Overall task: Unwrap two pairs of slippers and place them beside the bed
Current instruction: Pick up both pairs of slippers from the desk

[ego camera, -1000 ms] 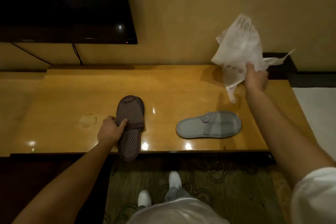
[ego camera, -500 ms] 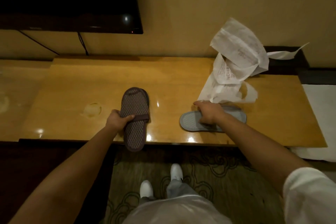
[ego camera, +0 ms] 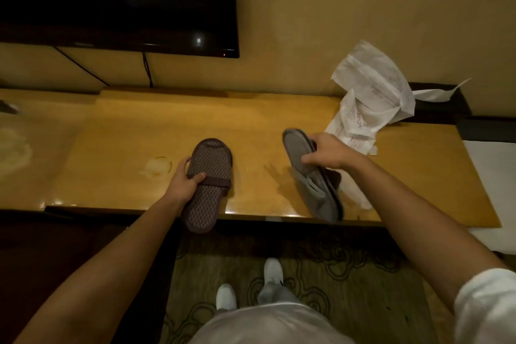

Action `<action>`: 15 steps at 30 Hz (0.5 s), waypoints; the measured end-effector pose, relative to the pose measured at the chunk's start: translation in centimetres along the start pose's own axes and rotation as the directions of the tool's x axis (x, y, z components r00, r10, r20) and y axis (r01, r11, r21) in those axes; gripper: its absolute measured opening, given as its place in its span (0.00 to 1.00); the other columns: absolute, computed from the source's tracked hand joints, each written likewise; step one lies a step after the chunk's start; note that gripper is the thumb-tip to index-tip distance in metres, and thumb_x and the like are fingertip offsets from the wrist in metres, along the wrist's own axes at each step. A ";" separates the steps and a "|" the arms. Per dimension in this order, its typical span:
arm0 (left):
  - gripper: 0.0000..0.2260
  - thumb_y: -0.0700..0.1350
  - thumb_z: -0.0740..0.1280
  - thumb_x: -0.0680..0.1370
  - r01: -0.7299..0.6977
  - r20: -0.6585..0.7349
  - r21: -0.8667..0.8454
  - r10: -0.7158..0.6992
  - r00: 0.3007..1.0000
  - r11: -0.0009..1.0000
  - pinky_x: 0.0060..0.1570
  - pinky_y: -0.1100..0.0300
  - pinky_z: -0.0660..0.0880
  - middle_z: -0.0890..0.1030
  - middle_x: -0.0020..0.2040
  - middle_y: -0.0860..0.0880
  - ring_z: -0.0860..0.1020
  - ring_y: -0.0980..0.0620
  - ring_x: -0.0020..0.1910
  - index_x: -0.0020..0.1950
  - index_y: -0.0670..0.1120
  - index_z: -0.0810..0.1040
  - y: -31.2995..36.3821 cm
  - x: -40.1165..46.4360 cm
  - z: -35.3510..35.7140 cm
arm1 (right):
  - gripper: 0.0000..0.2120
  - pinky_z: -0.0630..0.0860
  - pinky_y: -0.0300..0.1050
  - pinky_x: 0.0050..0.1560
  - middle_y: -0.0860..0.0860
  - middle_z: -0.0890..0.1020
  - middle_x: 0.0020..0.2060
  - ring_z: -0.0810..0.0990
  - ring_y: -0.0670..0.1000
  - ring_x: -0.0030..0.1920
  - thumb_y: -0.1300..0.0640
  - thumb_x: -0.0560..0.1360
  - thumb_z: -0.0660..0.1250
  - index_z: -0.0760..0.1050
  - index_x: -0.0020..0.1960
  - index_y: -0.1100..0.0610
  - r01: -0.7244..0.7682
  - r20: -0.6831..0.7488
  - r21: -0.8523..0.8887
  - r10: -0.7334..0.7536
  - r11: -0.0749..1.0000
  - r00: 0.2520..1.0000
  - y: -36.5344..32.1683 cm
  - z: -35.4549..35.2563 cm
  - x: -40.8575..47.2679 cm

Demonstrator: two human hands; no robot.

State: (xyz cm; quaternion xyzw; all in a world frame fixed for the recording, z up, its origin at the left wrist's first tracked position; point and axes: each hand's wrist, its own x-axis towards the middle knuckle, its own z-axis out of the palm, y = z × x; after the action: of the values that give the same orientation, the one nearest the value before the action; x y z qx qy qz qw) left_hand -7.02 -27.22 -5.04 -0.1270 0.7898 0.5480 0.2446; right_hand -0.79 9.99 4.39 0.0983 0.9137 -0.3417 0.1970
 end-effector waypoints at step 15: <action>0.14 0.41 0.65 0.83 -0.289 -0.137 -0.265 0.261 0.956 0.920 0.41 0.60 0.79 0.81 0.55 0.52 0.80 0.50 0.53 0.45 0.56 0.85 1.8 -5.0 -8.6 | 0.20 0.84 0.54 0.52 0.64 0.85 0.55 0.85 0.65 0.57 0.70 0.72 0.64 0.72 0.65 0.68 0.156 -0.201 0.949 -0.143 -0.274 0.969 -12.4 8.0 -8.5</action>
State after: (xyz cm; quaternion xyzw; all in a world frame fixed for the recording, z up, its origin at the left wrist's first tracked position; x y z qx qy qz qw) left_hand -5.76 -34.85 1.44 -0.0754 0.7248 0.6768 0.1050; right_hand 5.28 -4.99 9.79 0.1024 0.2939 -0.9503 -0.0049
